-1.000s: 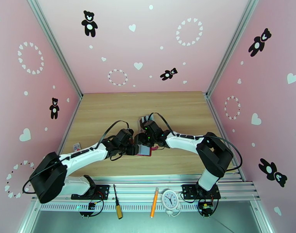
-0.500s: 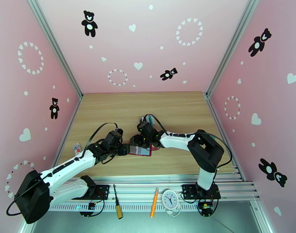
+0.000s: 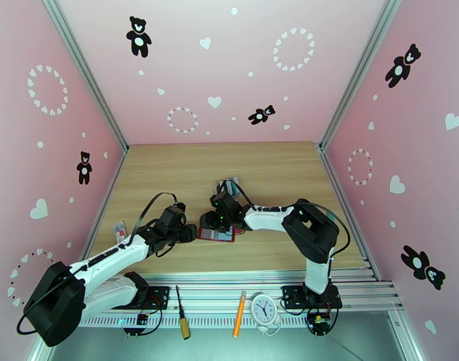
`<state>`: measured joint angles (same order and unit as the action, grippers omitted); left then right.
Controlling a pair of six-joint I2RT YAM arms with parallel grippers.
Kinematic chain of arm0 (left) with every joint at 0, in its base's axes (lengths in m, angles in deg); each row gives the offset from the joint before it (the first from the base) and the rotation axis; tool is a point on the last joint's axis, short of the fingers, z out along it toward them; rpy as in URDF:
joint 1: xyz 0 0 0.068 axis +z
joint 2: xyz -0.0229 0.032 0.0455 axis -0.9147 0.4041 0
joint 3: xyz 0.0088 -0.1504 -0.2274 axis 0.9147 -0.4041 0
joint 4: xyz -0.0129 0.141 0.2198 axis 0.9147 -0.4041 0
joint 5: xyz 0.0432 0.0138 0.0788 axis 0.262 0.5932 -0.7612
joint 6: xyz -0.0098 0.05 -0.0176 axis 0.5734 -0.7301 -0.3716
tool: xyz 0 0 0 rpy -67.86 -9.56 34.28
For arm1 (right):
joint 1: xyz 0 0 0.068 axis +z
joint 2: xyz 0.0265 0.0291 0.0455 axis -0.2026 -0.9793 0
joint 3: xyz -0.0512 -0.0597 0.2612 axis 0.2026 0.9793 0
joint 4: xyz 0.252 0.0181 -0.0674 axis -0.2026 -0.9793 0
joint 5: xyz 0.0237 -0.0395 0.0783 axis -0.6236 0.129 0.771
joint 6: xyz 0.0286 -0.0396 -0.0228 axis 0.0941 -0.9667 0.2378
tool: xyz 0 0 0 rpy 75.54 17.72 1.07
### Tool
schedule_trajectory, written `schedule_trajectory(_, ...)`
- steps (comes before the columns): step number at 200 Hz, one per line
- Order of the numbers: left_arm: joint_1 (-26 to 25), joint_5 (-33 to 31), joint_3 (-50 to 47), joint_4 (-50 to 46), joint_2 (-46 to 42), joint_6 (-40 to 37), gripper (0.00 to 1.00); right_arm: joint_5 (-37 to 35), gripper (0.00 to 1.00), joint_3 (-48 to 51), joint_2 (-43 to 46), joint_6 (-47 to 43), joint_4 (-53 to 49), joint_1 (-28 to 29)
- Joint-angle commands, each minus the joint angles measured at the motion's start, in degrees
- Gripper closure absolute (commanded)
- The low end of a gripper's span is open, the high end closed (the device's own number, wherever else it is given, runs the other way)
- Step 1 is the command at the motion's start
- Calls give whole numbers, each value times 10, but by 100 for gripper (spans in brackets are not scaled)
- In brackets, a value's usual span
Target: Put the credit cards into the card holder
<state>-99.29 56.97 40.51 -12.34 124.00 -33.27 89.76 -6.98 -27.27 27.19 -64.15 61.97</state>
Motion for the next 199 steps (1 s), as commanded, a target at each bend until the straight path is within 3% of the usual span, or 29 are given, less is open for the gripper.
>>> schedule_trajectory(1,3,0,-6,13,4,-2,41,9,44,4,-16,7,17,3)
schedule_trajectory(59,3,-8,9,6,2,1,40,9,42,-10,40,-6,-12,9)
schedule_trajectory(118,4,-19,70,-8,24,1,38,-69,35,-56,133,-81,-158,10)
schedule_trajectory(140,9,-19,102,-10,38,4,36,-104,28,-68,162,-108,-208,10)
schedule_trajectory(170,30,1,150,11,74,14,32,-148,8,-91,194,-147,-273,6)
schedule_trajectory(199,45,45,208,40,140,29,32,-177,7,-104,214,-169,-317,-9)
